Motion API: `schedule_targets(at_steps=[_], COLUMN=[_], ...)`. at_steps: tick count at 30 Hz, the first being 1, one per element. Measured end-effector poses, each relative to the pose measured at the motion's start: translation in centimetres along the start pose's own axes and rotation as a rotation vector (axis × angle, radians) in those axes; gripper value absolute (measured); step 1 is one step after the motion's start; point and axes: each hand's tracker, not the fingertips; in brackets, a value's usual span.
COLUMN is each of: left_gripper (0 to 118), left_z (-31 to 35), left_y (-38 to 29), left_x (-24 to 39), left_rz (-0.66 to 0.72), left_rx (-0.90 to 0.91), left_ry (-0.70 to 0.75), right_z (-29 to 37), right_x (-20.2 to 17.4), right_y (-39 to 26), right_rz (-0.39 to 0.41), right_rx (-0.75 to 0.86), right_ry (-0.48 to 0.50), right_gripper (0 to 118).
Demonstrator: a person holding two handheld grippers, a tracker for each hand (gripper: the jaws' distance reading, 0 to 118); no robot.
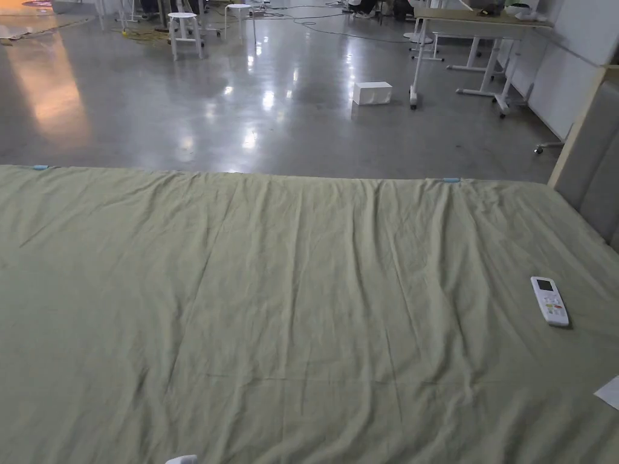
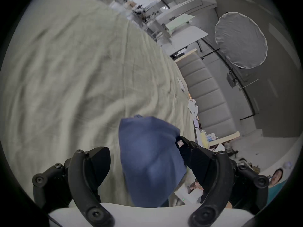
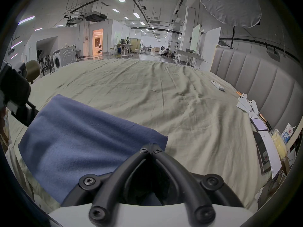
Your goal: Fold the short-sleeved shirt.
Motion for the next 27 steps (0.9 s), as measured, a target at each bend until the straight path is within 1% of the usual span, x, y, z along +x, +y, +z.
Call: schedule_targets(at_steps=[3, 4, 7, 9, 10, 11, 12, 13, 14, 16, 17, 19, 21, 23, 25, 27], left_gripper=[102, 102, 101, 100, 98, 92, 81, 55, 39, 31, 28, 25, 24, 24, 23, 23], left_z=[-2.4, -3.5, -4.6, -5.1, -5.3, -5.5, -5.4, -5.4, -5.2, -5.2, -5.1, -4.8, -4.4, -3.9, -3.2, -2.0], left_y=[0.0, 0.0, 0.1, 0.2, 0.2, 0.2, 0.0, 0.0, -0.1, -0.5, -0.8, -1.1, -1.5, -1.7, -1.5, -1.6], left_x=[-0.4, -0.8, -0.9, -1.2, -1.3, -1.3, -1.1, -1.2, -1.6, -2.8, -3.1, -3.0, -2.7, -2.7, -2.9, -3.3], left_rz=[0.026, 0.038, 0.073, 0.125, 0.143, 0.132, 0.118, 0.102, 0.106, 0.196, 0.214, 0.205, 0.207, 0.206, 0.227, 0.228], left_rx=[-0.078, -0.111, -0.09, -0.09, -0.099, -0.105, -0.108, -0.111, -0.116, -0.139, -0.126, -0.101, -0.09, -0.086, -0.081, -0.062], left_ry=[0.001, -0.018, -0.098, -0.164, -0.163, -0.159, -0.156, -0.141, -0.092, -0.165, -0.19, -0.2, -0.257, -0.269, -0.282, -0.292], right_z=[0.0, 0.0, 0.0, 0.0, 0.0, -0.1, -0.1, -0.2, -0.2, -0.1, -0.1, 0.0, 0.1, 0.2, 0.3, 0.6], right_x=[0.1, 0.2, 0.2, 0.2, 0.3, 0.3, 0.3, 0.3, 0.4, 0.5, 0.3, 0.3, 0.4, 0.4, 0.3, 0.2], right_y=[-0.1, -0.1, -0.1, 0.0, -0.1, -0.1, -0.2, -0.2, -0.2, -0.1, -0.1, -0.1, 0.0, 0.1, 0.5, 1.2], right_rz=[-0.005, -0.006, -0.012, -0.017, -0.019, -0.019, -0.019, -0.018, -0.02, -0.027, -0.012, -0.003, -0.007, -0.004, 0.019, 0.019], right_rx=[-0.004, -0.004, -0.005, -0.007, -0.006, -0.006, -0.007, -0.009, -0.011, -0.005, -0.007, -0.001, -0.001, 0.012, 0.021, 0.036], right_ry=[0.0, 0.0, 0.003, 0.004, 0.004, 0.004, 0.002, 0.001, 0.0, 0.015, 0.011, 0.013, 0.014, 0.021, 0.017, 0.015], right_gripper=[0, 0, 0, 0, 0, 0, 0, 0, 0, 0, 0, 0, 0, 0, 0, 0])
